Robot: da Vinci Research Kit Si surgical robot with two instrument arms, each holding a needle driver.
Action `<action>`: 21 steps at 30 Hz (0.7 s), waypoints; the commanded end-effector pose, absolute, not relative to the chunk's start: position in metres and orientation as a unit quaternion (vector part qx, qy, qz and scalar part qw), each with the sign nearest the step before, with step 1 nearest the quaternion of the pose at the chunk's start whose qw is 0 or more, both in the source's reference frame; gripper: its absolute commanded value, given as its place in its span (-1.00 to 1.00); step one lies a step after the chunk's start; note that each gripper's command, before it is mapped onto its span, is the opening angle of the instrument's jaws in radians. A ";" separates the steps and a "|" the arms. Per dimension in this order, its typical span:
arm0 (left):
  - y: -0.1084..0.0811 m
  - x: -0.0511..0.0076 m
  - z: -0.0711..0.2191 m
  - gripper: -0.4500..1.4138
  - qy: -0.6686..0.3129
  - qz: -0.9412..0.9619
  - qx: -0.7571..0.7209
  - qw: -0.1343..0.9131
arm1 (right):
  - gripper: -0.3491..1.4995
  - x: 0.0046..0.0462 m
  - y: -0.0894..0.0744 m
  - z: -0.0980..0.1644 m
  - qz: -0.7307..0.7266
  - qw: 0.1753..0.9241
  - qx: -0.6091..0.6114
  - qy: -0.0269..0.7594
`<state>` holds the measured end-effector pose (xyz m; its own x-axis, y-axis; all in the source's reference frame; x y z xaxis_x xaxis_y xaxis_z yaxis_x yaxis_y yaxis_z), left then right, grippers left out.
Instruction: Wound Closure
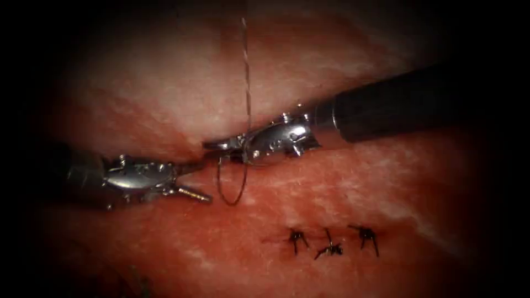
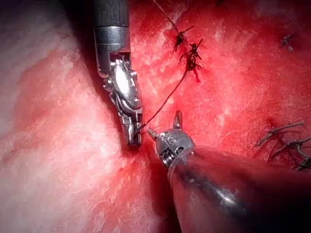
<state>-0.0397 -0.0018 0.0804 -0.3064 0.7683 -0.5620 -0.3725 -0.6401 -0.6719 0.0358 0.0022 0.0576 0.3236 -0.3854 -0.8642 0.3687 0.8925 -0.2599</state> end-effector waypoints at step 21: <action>-0.003 -0.0405 0.081 -0.10 -0.215 0.780 -0.459 0.367 | -1.00 0.0380 0.004 0.055 -0.200 0.807 -0.007 0.555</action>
<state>-0.0401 -0.0017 0.0803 -0.3078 0.7689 -0.5605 -0.3751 -0.6394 -0.6712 0.0373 0.0047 0.0551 0.3053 -0.3312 -0.8928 0.3071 0.9217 -0.2369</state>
